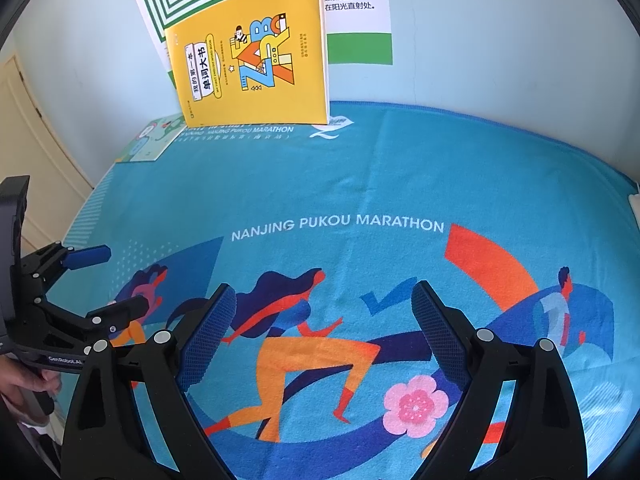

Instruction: Collect trash

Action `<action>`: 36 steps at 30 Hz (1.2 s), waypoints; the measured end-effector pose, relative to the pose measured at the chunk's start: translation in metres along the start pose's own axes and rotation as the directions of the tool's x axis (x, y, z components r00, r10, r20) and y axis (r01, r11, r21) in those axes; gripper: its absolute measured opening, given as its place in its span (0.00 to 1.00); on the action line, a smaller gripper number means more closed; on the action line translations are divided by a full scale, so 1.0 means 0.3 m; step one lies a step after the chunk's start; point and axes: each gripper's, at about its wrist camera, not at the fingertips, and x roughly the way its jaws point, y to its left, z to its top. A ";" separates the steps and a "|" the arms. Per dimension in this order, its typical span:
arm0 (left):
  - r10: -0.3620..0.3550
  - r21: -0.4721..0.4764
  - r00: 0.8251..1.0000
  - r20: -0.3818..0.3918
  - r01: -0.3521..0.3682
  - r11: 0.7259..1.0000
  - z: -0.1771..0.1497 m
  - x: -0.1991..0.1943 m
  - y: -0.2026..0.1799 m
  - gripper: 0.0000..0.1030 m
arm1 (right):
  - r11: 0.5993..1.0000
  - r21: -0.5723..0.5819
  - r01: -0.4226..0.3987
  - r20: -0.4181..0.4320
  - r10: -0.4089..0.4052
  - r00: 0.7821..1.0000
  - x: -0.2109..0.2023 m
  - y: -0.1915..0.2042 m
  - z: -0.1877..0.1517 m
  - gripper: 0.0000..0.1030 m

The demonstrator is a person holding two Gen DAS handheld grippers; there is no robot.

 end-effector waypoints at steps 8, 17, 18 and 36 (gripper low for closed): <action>0.003 -0.003 1.000 0.001 -0.003 1.000 -0.003 0.001 0.004 0.93 | 1.000 0.003 0.000 -0.001 0.000 1.000 0.003 0.004 -0.005 0.86; -0.025 -0.019 1.000 0.017 0.025 0.999 -0.007 -0.003 0.013 0.93 | 1.000 0.006 -0.001 -0.005 0.001 1.000 0.005 0.003 -0.005 0.86; -0.025 -0.020 1.000 0.015 0.026 0.999 -0.007 -0.001 0.013 0.93 | 1.000 0.004 0.000 -0.004 0.000 1.000 0.005 0.004 -0.004 0.86; -0.079 -0.035 0.996 0.039 0.080 0.996 -0.002 -0.008 0.026 0.93 | 1.000 0.002 -0.004 -0.006 0.004 1.000 0.009 0.005 -0.003 0.86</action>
